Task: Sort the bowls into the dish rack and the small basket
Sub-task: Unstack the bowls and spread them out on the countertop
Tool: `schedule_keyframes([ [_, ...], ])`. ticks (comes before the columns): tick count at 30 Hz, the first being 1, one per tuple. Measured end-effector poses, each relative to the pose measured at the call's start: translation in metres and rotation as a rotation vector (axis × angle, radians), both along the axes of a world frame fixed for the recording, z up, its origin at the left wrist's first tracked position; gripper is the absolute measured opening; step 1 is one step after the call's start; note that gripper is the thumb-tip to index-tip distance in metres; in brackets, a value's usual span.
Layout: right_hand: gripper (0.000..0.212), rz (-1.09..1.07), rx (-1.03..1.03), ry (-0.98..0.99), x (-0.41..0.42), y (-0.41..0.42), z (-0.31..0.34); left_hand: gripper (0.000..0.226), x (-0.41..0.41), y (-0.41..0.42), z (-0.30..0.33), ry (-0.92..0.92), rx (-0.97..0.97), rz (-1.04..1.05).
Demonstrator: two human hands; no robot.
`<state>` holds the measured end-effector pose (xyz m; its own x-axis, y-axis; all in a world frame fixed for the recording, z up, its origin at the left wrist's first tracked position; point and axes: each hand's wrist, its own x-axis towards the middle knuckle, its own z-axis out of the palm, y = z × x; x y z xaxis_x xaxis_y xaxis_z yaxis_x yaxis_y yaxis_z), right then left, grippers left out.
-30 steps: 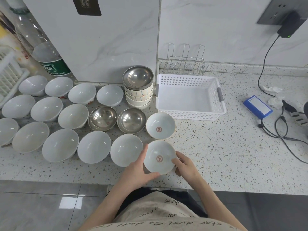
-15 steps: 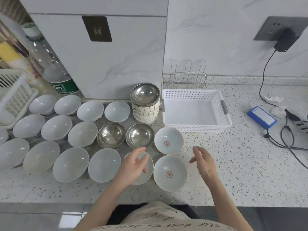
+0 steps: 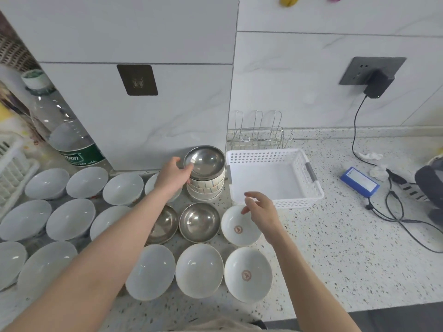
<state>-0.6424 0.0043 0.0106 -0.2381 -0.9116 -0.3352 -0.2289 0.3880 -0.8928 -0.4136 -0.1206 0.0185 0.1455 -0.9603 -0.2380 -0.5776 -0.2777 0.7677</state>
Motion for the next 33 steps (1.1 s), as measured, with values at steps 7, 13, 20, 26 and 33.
schedule_keyframes([
  [7, 0.017, -0.06, 0.037, -0.03, 0.008, 0.013, -0.006, 0.032, -0.003, -0.014, -0.003, -0.021, 0.004, -0.116],
  [13, 0.011, -0.092, 0.039, -0.043, 0.016, 0.013, -0.004, 0.03, -0.002, -0.004, 0.017, 0.092, -0.028, -0.125],
  [20, 0.021, -0.04, 0.07, 0.021, 0.036, -0.02, 0.012, 0.039, 0.019, 0.025, 0.041, 0.368, 0.024, -0.025],
  [26, 0.041, 0.037, 0.122, 0.07, 0.059, -0.052, 0.027, 0.036, 0.076, 0.056, 0.034, 0.596, 0.092, 0.11],
  [33, 0.047, 0.046, 0.122, 0.226, 0.091, -0.077, 0.025, 0.035, 0.134, 0.085, 0.013, 0.674, 0.133, 0.248],
])
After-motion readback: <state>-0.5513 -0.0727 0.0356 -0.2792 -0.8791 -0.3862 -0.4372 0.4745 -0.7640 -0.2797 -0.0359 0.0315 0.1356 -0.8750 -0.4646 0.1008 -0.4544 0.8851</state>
